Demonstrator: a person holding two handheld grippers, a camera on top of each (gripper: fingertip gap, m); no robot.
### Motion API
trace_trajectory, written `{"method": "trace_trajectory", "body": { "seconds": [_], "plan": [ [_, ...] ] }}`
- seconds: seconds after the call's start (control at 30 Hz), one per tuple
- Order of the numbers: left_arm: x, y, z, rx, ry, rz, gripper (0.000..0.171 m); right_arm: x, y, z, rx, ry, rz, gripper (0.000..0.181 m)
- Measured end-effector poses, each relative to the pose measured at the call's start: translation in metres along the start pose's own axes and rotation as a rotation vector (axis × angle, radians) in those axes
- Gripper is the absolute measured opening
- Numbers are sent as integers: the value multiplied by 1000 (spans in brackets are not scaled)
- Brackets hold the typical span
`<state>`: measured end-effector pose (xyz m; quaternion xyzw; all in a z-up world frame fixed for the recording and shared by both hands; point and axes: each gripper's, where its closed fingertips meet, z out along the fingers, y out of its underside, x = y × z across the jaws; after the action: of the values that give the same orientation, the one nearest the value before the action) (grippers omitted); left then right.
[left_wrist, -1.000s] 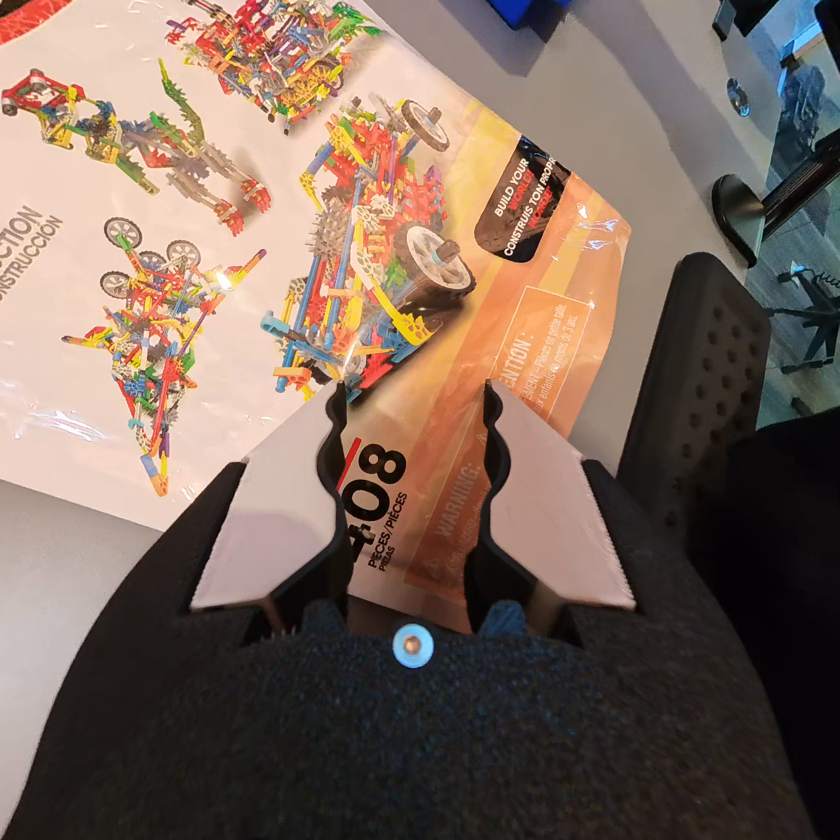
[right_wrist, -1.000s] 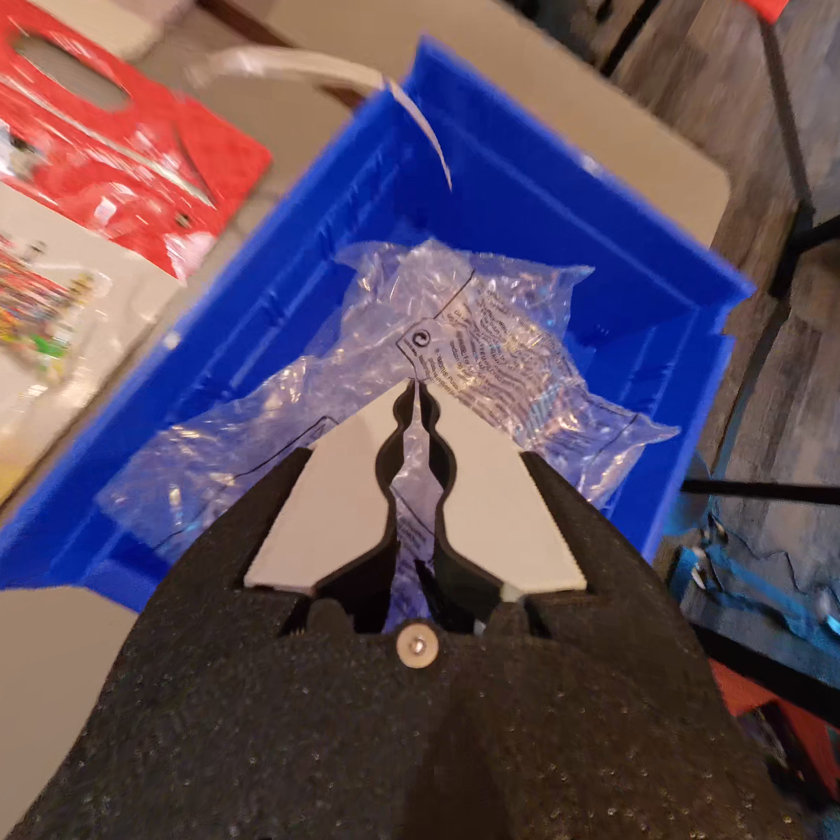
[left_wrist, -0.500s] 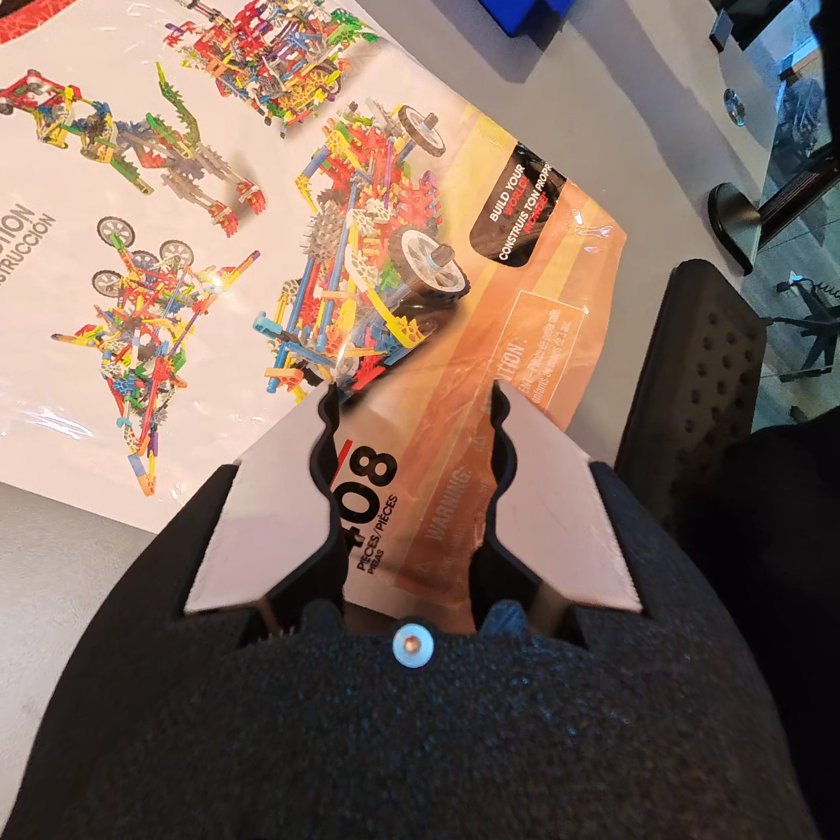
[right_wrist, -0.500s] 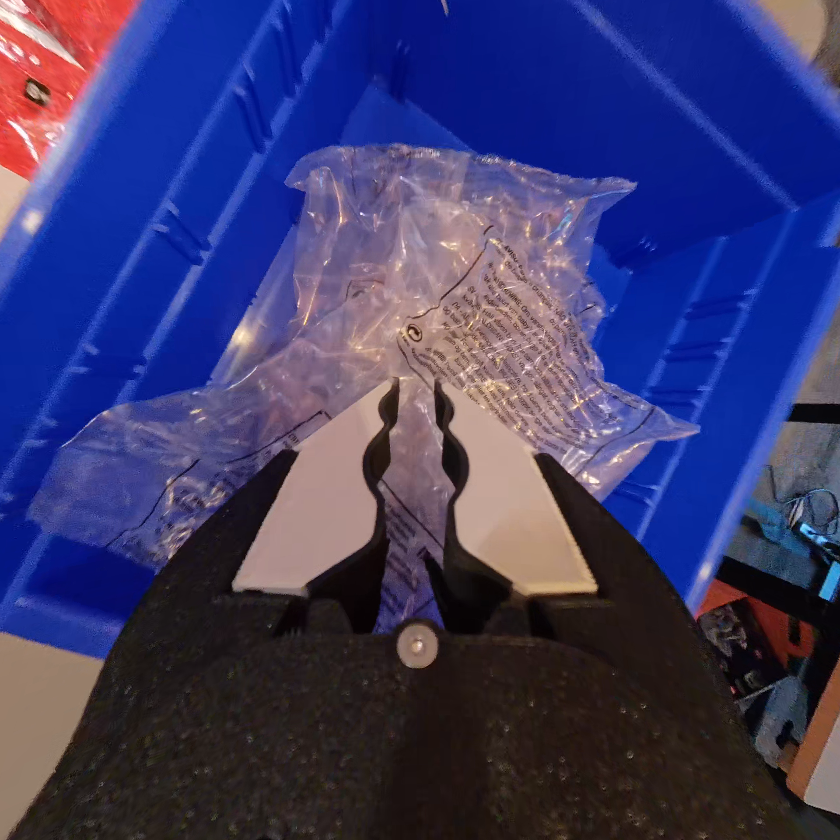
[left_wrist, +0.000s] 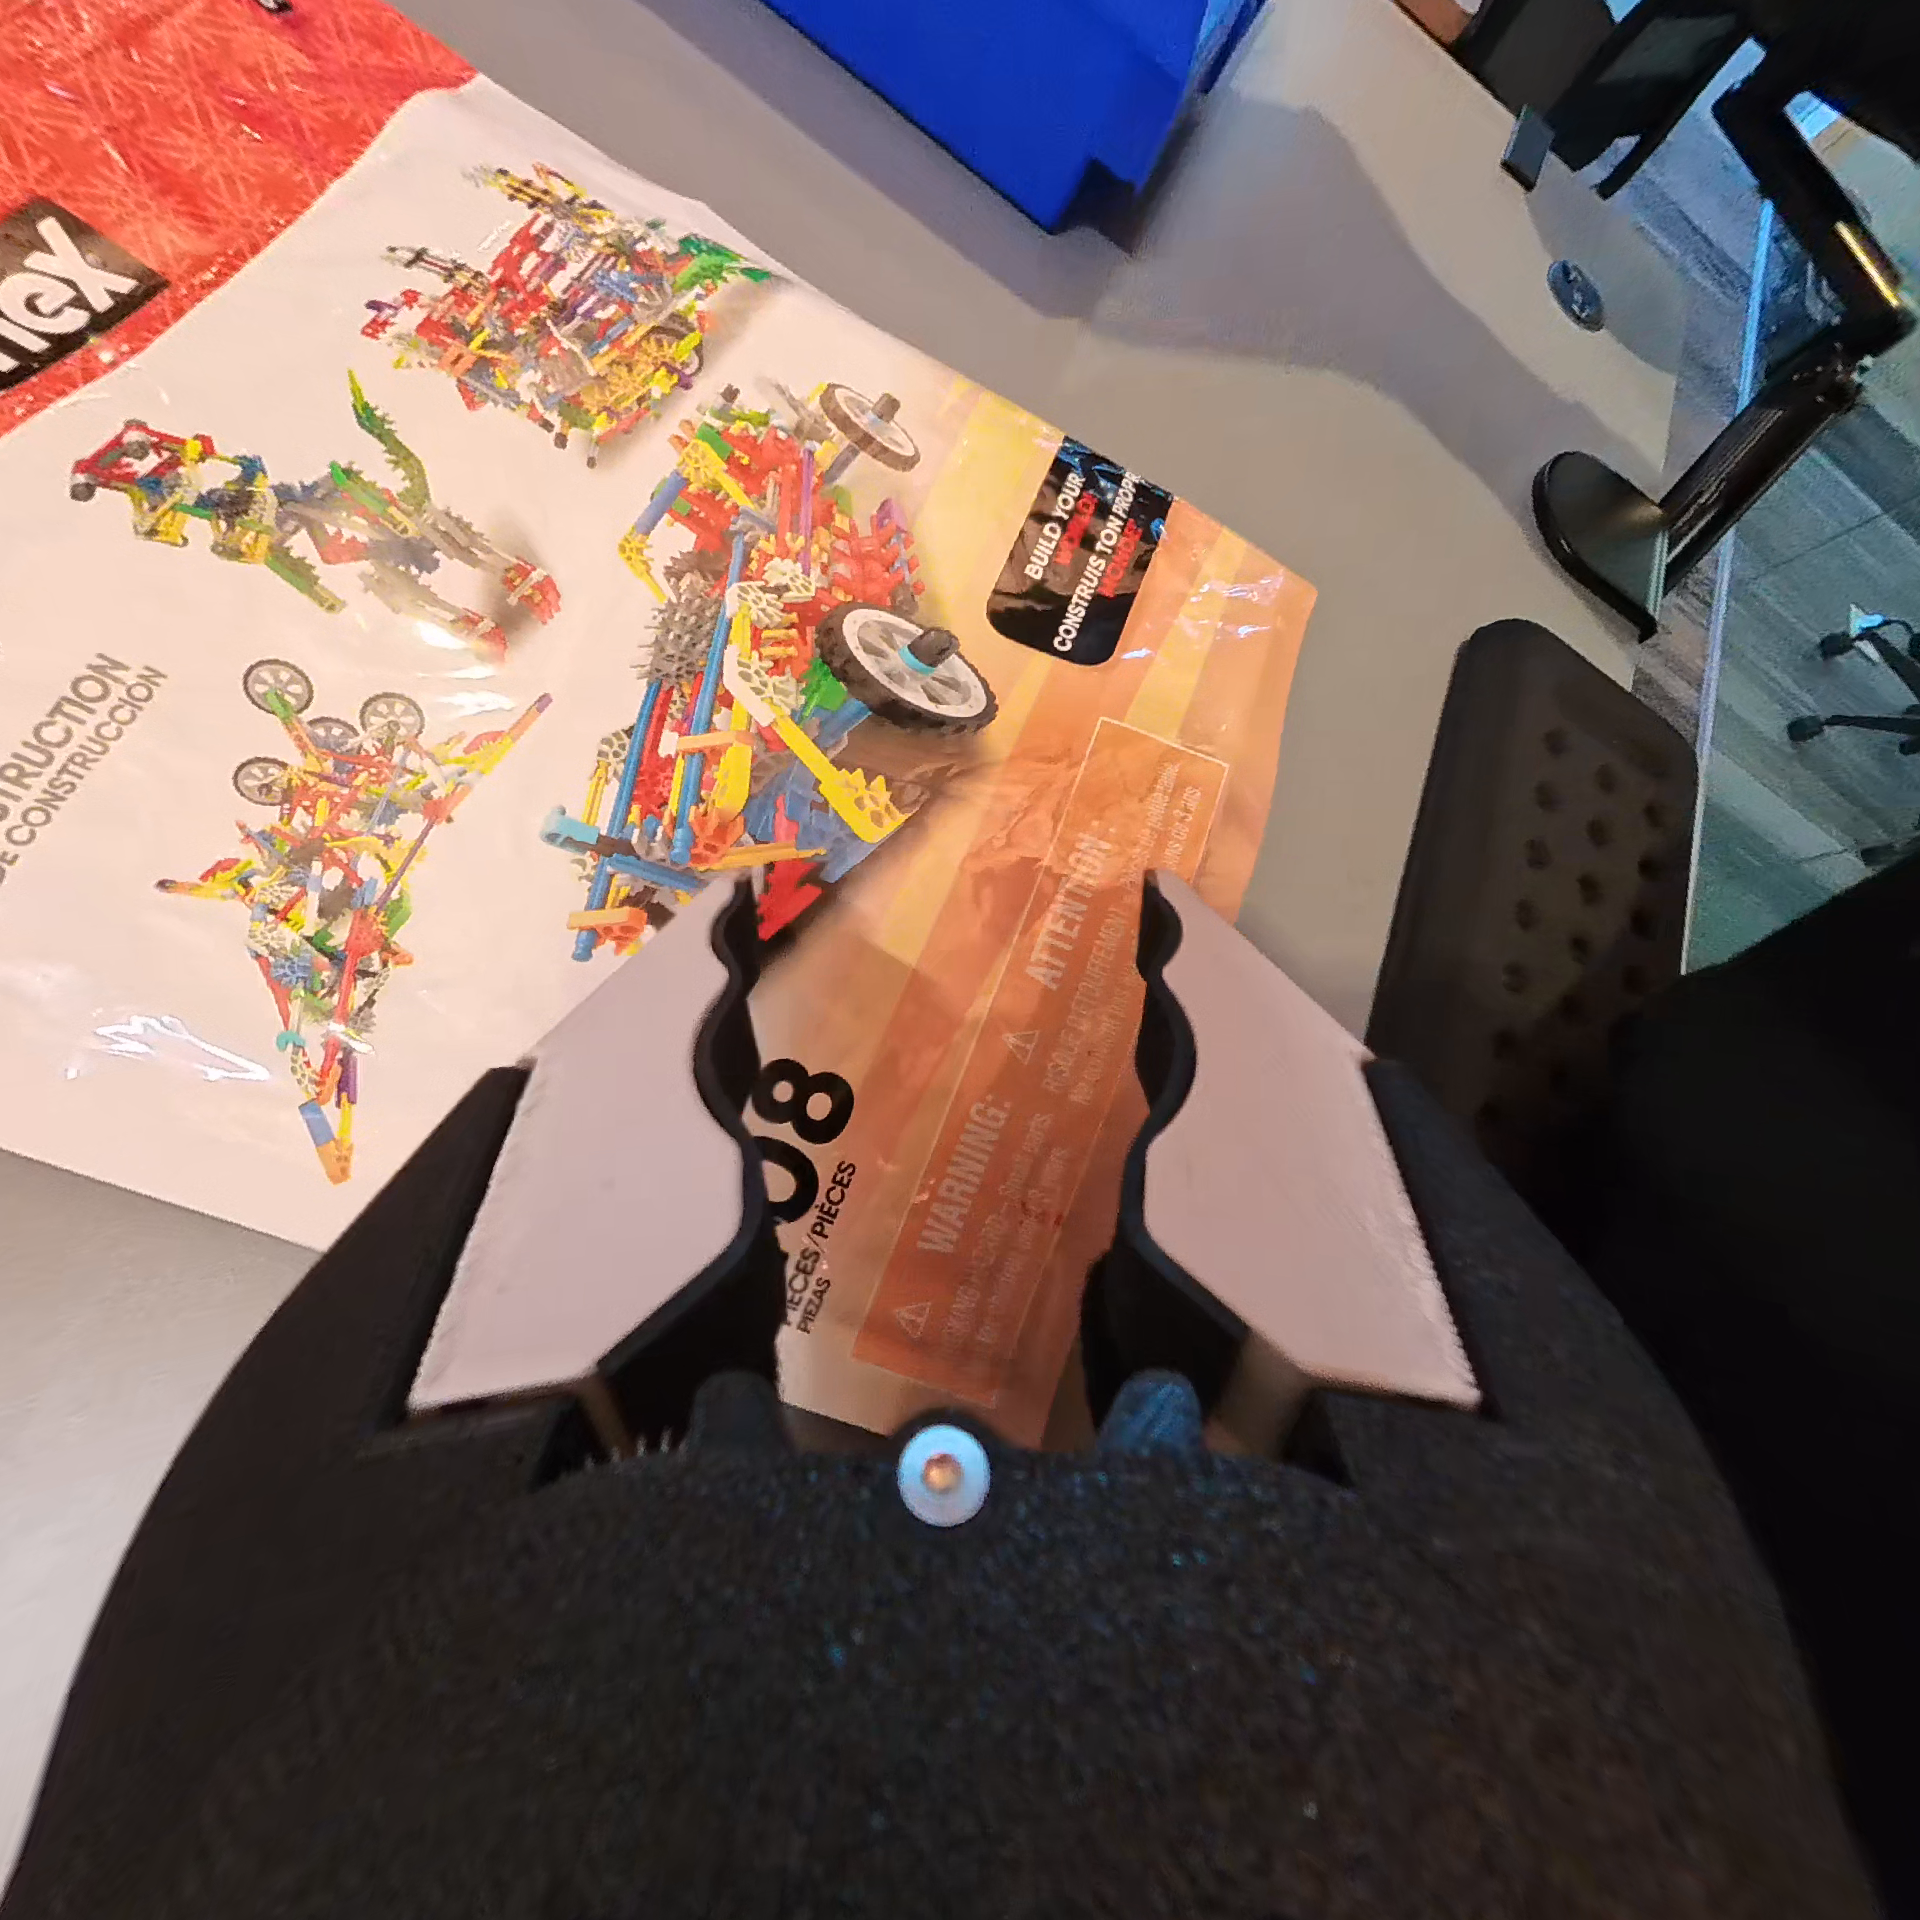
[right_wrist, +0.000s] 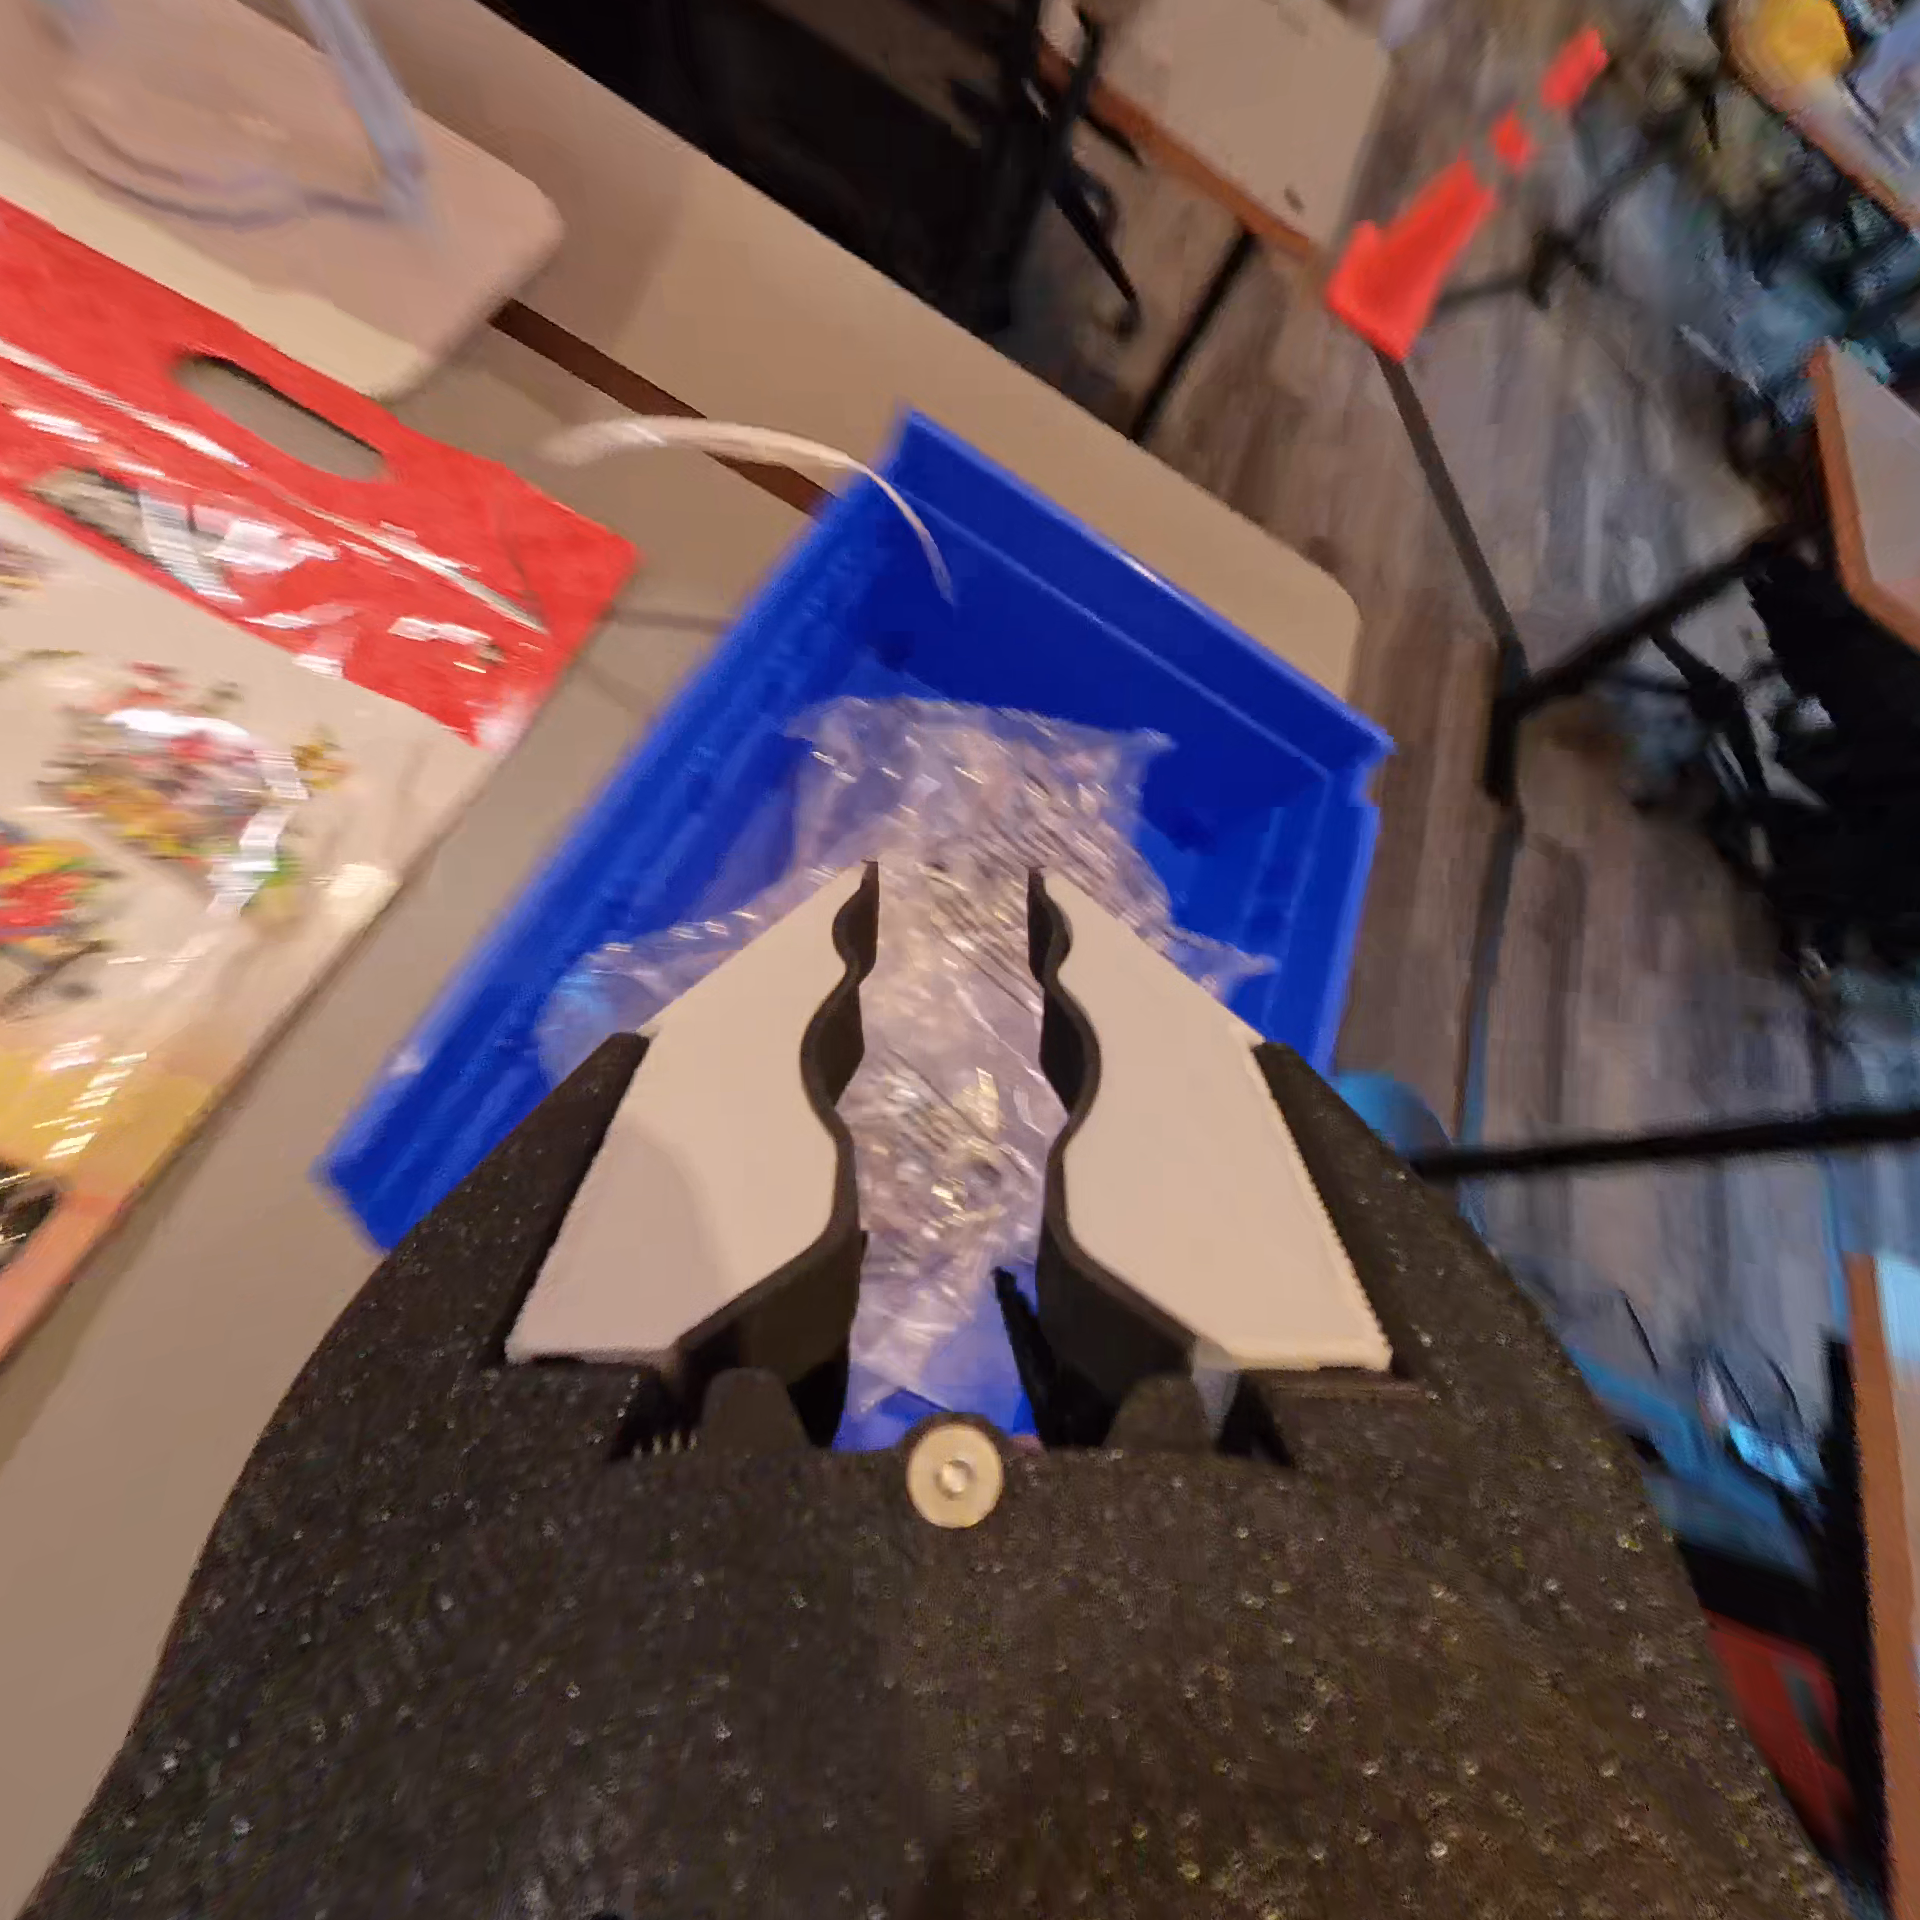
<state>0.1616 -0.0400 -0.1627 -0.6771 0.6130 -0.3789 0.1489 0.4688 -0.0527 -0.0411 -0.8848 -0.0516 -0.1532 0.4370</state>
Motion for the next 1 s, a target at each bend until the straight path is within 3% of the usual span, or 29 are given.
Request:
{"method": "trace_trajectory", "body": {
  "seconds": [0.1,0.23,0.33,0.43,0.57,0.67,1.0],
  "plan": [
    [1,7,4,-23,-1,9,70,-57,-30,-23,156,-185,-71,28],
    [2,16,8,-58,-2,14,71,-137,-40,-38,221,-433,-85,40],
    [1,21,11,-68,-3,2,70,-190,-25,-31,178,-569,-59,47],
    [-1,22,12,-60,14,-41,70,-227,5,-11,74,-598,-82,58],
    [0,27,10,-52,9,-46,69,-262,49,20,-64,-589,-119,78],
    [2,31,6,-53,3,-52,68,-277,71,33,-129,-587,-132,81],
    [2,47,-10,-24,-4,-95,58,-297,66,29,-64,-591,-111,80]
  ]
}}
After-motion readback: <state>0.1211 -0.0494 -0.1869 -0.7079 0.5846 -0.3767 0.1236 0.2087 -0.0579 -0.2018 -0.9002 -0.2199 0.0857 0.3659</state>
